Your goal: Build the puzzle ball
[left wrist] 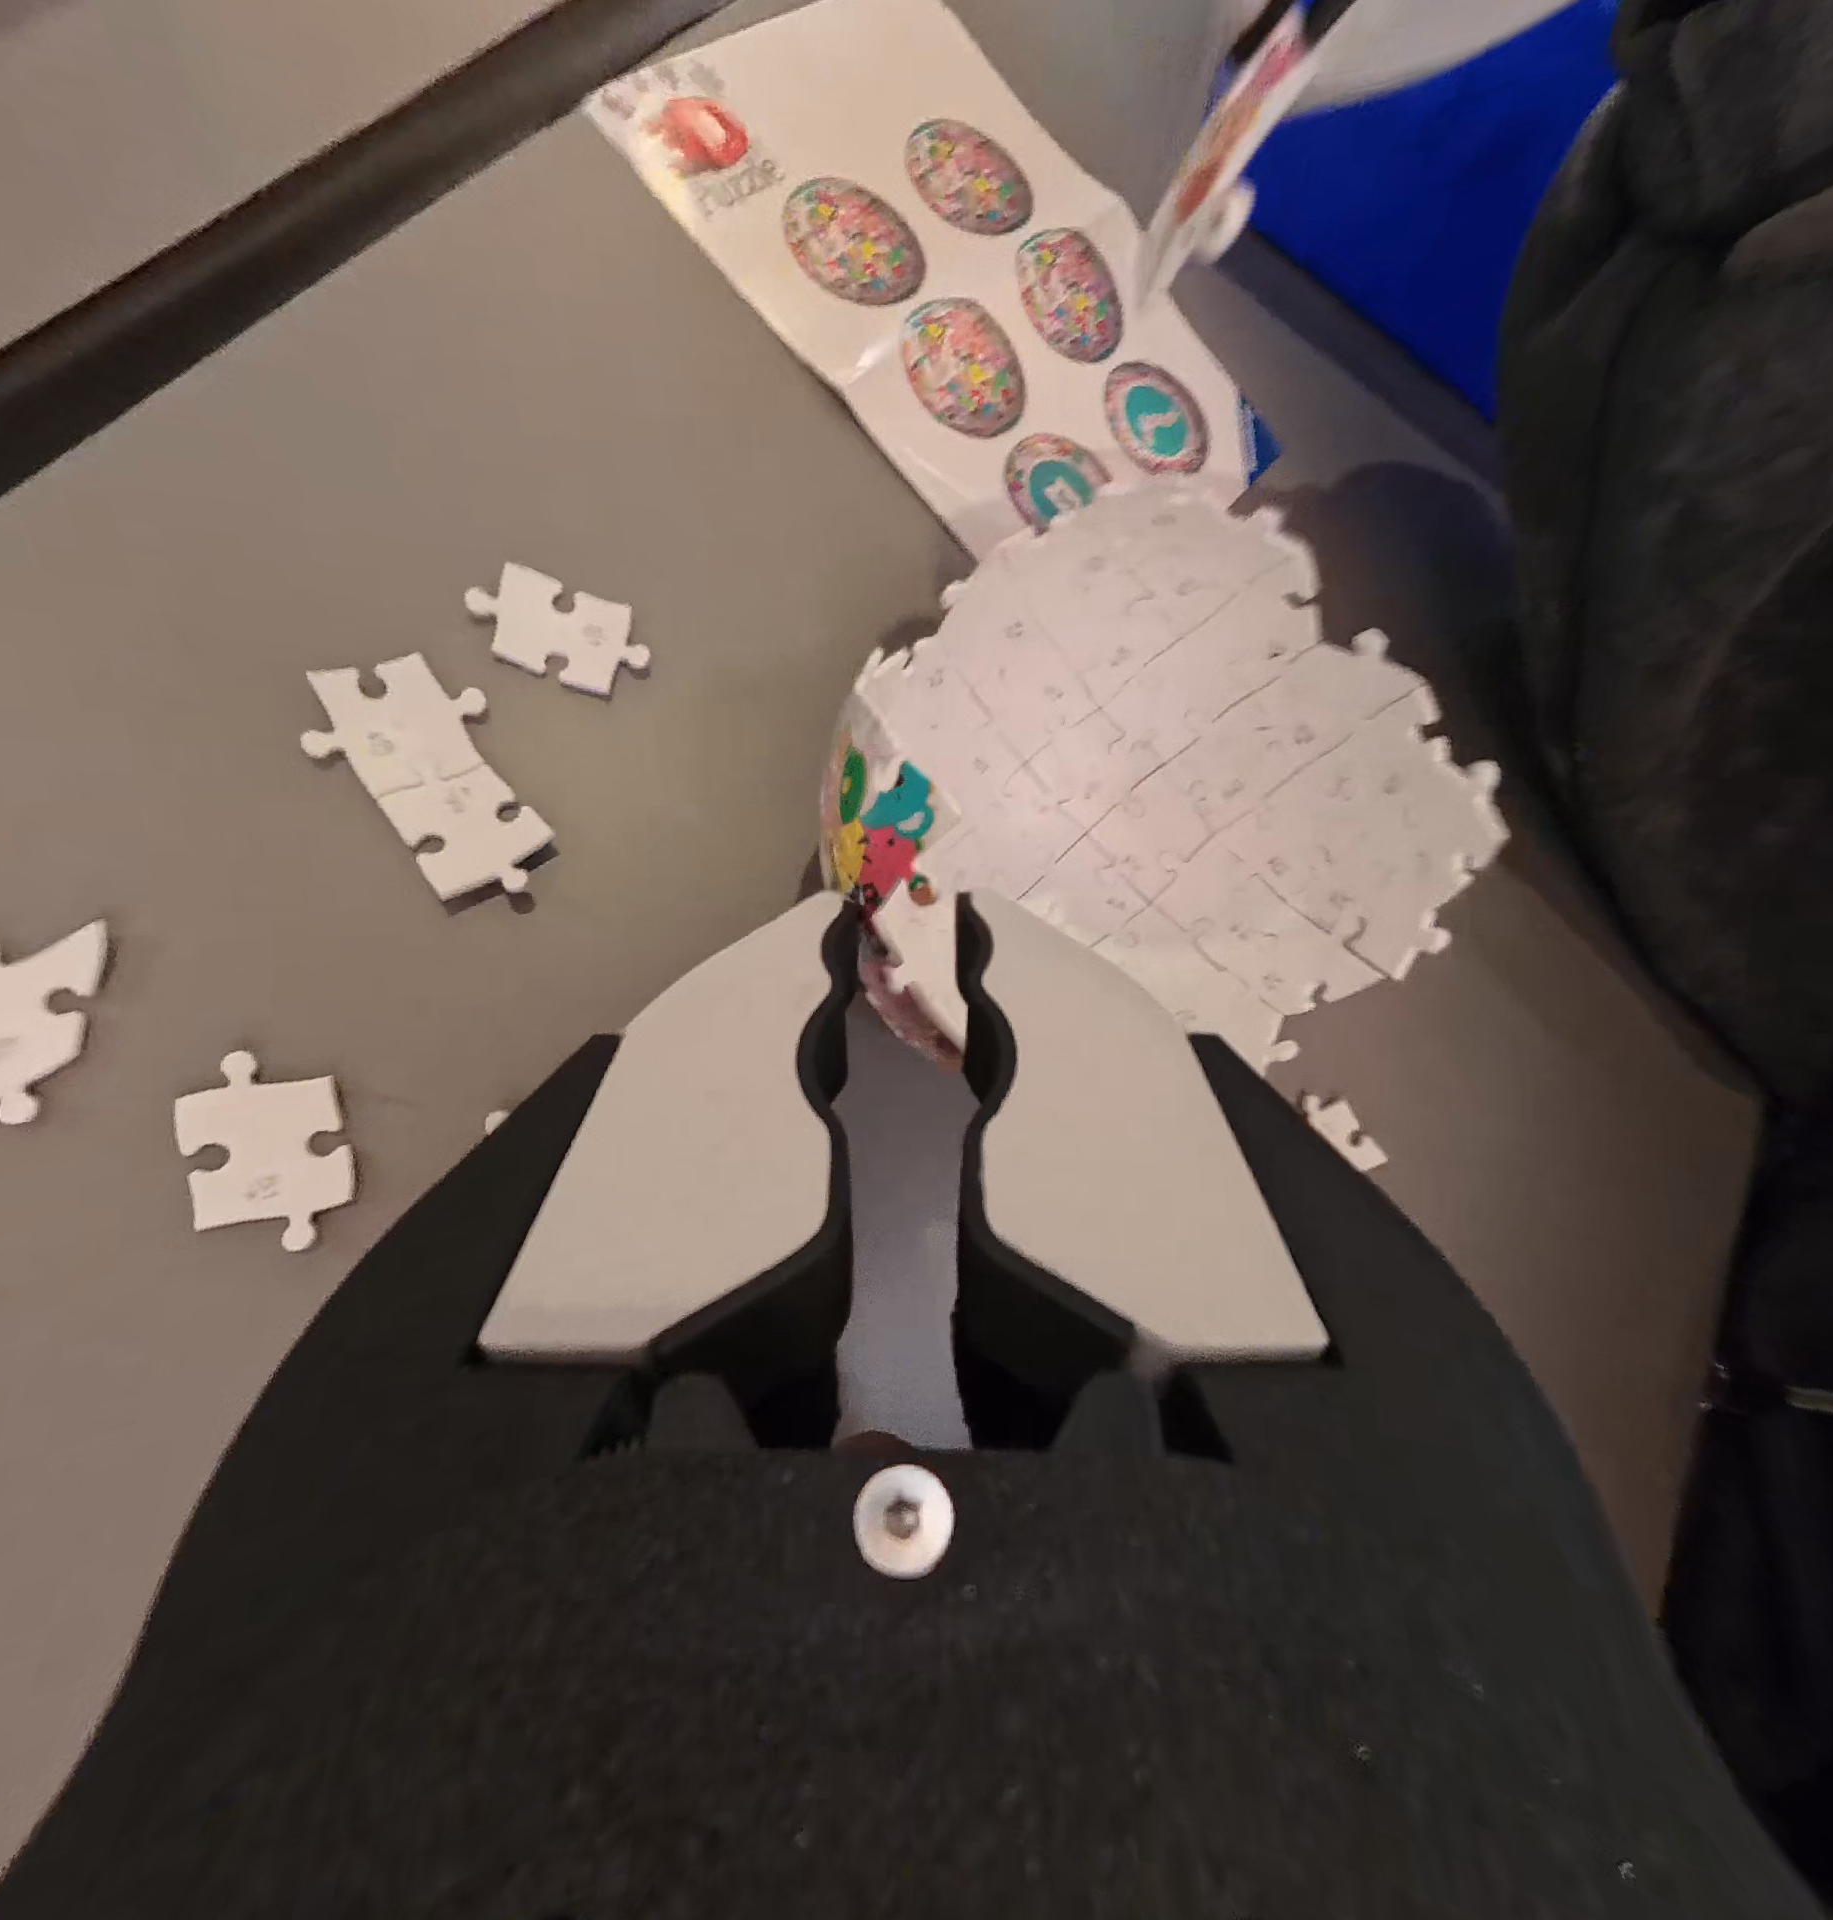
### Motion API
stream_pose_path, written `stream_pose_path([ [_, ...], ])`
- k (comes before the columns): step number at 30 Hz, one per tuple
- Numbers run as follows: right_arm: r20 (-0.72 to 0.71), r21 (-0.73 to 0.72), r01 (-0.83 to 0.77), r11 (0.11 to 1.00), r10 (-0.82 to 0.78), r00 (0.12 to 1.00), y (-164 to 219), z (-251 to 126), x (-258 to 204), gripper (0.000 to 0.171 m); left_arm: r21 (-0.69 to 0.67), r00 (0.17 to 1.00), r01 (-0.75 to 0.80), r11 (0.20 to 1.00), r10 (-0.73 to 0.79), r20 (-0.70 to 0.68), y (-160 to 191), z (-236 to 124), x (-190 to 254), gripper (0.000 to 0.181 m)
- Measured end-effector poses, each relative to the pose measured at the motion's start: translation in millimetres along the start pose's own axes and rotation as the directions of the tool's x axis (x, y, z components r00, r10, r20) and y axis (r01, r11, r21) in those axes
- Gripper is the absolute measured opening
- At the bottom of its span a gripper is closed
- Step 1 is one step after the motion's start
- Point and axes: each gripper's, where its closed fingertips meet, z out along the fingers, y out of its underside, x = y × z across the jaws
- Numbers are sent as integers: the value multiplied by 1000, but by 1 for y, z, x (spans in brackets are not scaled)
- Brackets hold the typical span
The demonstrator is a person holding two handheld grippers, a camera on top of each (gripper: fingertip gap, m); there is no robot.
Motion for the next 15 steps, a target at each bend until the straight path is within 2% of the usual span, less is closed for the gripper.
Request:
stream_pose_path([
  [4, -2, 2, -9, 1000, 9, 1000, 1, -1, 1, 2, 35, 994, -96, 995, 94, 47, -18, -14, 8, 18],
  [9, 0, -6, -8, 1000, 8, 1000, 2, 0, 0, 2, -88, 938, -227, 970, 242, 249, -16, -8, -8, 22],
  [12, 0, -14, -10, 1000, 10, 1000, 4, 1, 1, 2, -129, 909, -260, 957, 287, 301, -14, -3, -13, 22],
  [15, 3, -19, -15, 1000, 15, 1000, 6, 2, 1, 2, -141, 913, -266, 954, 296, 280, -14, 0, -10, 5],
])
